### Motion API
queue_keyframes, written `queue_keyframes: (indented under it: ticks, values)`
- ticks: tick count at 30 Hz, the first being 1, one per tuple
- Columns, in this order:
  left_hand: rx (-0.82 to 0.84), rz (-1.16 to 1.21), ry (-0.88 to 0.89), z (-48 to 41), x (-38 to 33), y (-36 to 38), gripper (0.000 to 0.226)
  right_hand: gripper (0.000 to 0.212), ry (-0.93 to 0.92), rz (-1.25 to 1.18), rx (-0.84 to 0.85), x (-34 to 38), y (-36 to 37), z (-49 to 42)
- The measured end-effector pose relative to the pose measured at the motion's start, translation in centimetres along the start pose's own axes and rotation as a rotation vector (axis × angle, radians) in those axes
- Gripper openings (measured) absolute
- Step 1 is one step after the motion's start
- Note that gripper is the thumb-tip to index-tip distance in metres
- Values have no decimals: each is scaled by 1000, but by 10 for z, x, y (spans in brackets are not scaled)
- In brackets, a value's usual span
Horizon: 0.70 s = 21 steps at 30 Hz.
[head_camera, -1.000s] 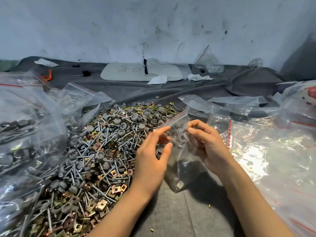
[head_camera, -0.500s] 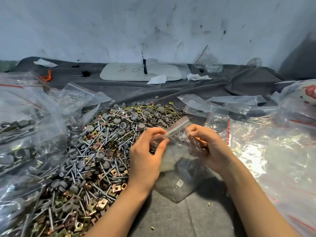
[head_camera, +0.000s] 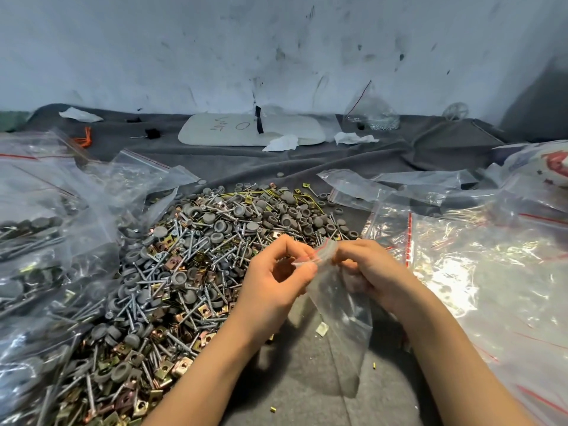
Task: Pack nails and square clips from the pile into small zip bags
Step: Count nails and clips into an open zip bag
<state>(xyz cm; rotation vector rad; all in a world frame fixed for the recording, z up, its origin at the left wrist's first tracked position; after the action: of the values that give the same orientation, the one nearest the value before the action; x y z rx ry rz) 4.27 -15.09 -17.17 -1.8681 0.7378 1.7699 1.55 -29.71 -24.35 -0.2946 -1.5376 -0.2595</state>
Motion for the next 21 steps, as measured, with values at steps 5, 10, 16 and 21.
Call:
queue_keyframes:
  ticks: [5,10,16,21]
  values:
    - [-49,138,-80,-4,10,-11,13,18,1,61,16,1,0,-1]
    - [1,233,-106,-6,13,-11,11,30,-10,18,-4,0,-5,-1]
    - [-20,-155,-162,-7,21,-7,9,26,-20,-38,-5,4,-8,1]
    - [-18,-308,-95,-5,14,-1,6,1,-49,-154,38,13,-6,3]
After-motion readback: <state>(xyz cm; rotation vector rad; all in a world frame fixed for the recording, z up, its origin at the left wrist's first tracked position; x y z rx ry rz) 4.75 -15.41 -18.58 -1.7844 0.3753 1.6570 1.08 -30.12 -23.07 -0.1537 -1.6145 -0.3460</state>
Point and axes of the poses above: each hand's wrist, its own z-axis away from the middle knuckle, its own y-axis out of the palm, x = y × z, the point moved 10 cm from there along -z, towards the middle knuckle, and after that the axes turned 15 degrees about -y, right-handed, at the moved point
